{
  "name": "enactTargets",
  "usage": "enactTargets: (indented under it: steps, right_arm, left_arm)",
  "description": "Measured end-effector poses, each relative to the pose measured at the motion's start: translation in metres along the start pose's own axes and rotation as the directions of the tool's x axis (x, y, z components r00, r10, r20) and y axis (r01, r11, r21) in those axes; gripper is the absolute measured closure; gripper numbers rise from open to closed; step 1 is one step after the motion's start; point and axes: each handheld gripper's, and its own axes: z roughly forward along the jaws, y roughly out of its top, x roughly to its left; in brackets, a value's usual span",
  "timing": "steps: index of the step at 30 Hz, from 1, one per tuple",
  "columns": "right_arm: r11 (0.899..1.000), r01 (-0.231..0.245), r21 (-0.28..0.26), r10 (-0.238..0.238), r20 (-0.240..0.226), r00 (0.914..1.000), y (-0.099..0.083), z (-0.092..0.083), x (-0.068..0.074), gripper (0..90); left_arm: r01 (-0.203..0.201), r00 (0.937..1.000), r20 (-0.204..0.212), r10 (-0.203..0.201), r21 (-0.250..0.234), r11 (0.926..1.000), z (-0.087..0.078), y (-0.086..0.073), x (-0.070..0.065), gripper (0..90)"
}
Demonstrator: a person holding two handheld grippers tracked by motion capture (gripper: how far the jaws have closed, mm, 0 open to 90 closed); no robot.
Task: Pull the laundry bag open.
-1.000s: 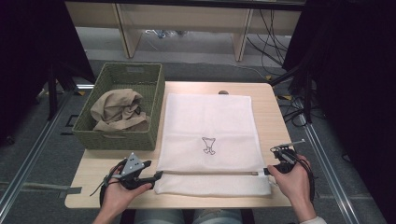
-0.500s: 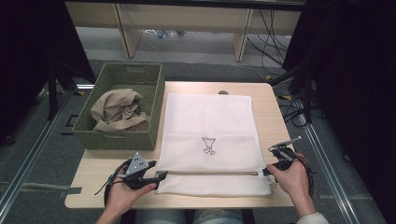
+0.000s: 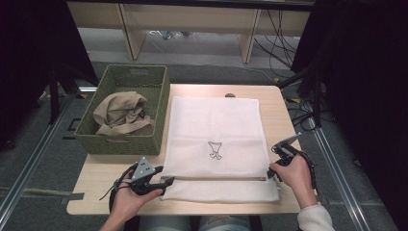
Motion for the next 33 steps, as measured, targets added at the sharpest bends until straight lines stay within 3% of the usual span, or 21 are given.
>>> enactTargets:
  steps: [1, 2, 6, 7, 8, 10, 12, 13, 16, 18, 19, 21, 22, 23, 24, 26, 27, 29, 31, 32, 33]
  right_arm:
    - [0.996, -0.065, 0.060, 0.066, -0.007, 0.9978, 0.001, -0.003, 0.005, 60.0]
    - [1.000, -0.002, 0.028, 0.002, 0.000, 1.0000, 0.002, -0.001, 0.001, 59.9]
    - [0.996, -0.042, 0.084, 0.042, 0.005, 0.9991, 0.001, 0.001, 0.003, 59.6]
    - [0.998, -0.032, 0.046, 0.031, 0.007, 0.9995, 0.000, 0.005, 0.001, 59.4]
    - [0.994, -0.067, 0.082, 0.066, 0.011, 0.9978, 0.000, 0.003, 0.003, 59.5]
    - [0.998, 0.024, 0.051, -0.025, 0.023, 0.9994, -0.001, 0.009, -0.002, 59.8]
    - [0.996, -0.067, 0.059, 0.065, 0.035, 0.9972, -0.001, 0.010, 0.007, 60.2]
    - [0.997, -0.026, 0.079, 0.024, 0.038, 0.9990, 0.001, 0.009, 0.005, 60.3]
    - [0.996, -0.018, 0.082, 0.014, 0.051, 0.9986, -0.001, 0.012, 0.005, 61.4]
    - [0.994, -0.084, 0.073, 0.080, 0.054, 0.9953, -0.001, 0.012, 0.012, 63.7]
    - [0.988, -0.068, 0.137, 0.061, 0.056, 0.9966, 0.001, 0.009, 0.012, 66.7]
    - [0.989, -0.110, 0.099, 0.105, 0.061, 0.9927, 0.000, 0.011, 0.018, 72.1]
    - [0.991, -0.050, 0.124, 0.044, 0.048, 0.9979, 0.001, 0.010, 0.015, 75.4]
    - [0.991, -0.092, 0.093, 0.088, 0.046, 0.9951, 0.001, 0.012, 0.019, 77.4]
    - [0.992, -0.050, 0.113, 0.046, 0.039, 0.9982, 0.002, 0.011, 0.017, 79.2]
    - [0.991, -0.078, 0.110, 0.074, 0.040, 0.9965, 0.003, 0.011, 0.020, 81.3]
    - [0.992, -0.050, 0.115, 0.046, 0.035, 0.9983, 0.004, 0.011, 0.018, 81.7]
    - [0.986, -0.082, 0.142, 0.077, 0.038, 0.9963, 0.005, 0.010, 0.020, 82.0]
    - [0.991, -0.069, 0.111, 0.066, 0.033, 0.9973, 0.003, 0.011, 0.021, 82.5]
    - [0.992, -0.055, 0.117, 0.051, 0.040, 0.9979, 0.003, 0.011, 0.021, 82.9]
    - [0.992, 0.015, 0.123, -0.020, 0.039, 0.9990, 0.003, 0.011, 0.017, 83.3]
  left_arm:
    - [0.005, 1.0000, 0.000, -0.005, 0.002, 1.0000, 0.000, 0.000, -0.001, 38.2]
    - [-0.011, 0.9999, -0.005, 0.011, 0.006, 0.9999, 0.000, 0.000, -0.001, 38.0]
    - [-0.017, 0.9998, 0.003, 0.017, 0.005, 0.9998, 0.002, -0.001, -0.001, 37.7]
    - [-0.017, 0.9999, 0.001, 0.017, 0.004, 0.9998, 0.002, -0.001, -0.001, 37.7]
    - [-0.015, 0.9999, 0.002, 0.015, 0.004, 0.9999, 0.002, -0.001, -0.001, 37.7]
    - [-0.019, 0.9998, 0.002, 0.019, 0.009, 0.9998, 0.001, -0.001, -0.001, 37.7]
    - [-0.014, 0.9999, 0.004, 0.014, 0.004, 0.9999, 0.002, -0.001, -0.001, 37.7]
    - [-0.015, 0.9999, 0.004, 0.015, 0.004, 0.9999, 0.002, -0.001, -0.001, 37.7]
    - [-0.021, 0.9998, 0.002, 0.021, 0.011, 0.9997, 0.002, -0.001, -0.001, 37.5]
    - [-0.005, 1.0000, -0.002, 0.005, 0.009, 0.9999, 0.002, -0.002, -0.002, 37.3]
    - [-0.006, 1.0000, -0.003, 0.006, 0.010, 0.9999, 0.002, -0.002, -0.003, 37.4]
    - [-0.027, 0.9996, -0.002, 0.027, 0.008, 0.9996, 0.002, -0.001, -0.002, 37.4]
    - [-0.028, 0.9996, -0.002, 0.028, 0.007, 0.9996, 0.002, -0.001, -0.002, 37.4]
    - [-0.026, 0.9997, 0.000, 0.026, 0.005, 0.9996, 0.003, -0.001, -0.002, 37.6]
    - [-0.024, 0.9997, 0.001, 0.024, 0.000, 0.9997, 0.003, 0.000, -0.003, 38.0]
    - [-0.026, 0.9996, 0.014, 0.026, -0.001, 0.9997, 0.004, 0.001, -0.004, 39.8]
    - [-0.026, 0.9995, 0.017, 0.027, -0.010, 0.9996, 0.005, 0.001, -0.006, 41.7]
    - [-0.069, 0.9972, 0.030, 0.069, -0.011, 0.9976, 0.006, 0.003, -0.006, 45.9]
    - [-0.060, 0.9972, 0.043, 0.061, -0.012, 0.9981, 0.010, 0.004, -0.010, 47.1]
    - [-0.068, 0.9962, 0.055, 0.068, -0.005, 0.9977, 0.013, 0.006, -0.011, 47.2]
    - [-0.069, 0.9959, 0.059, 0.069, -0.006, 0.9976, 0.016, 0.007, -0.012, 47.2]
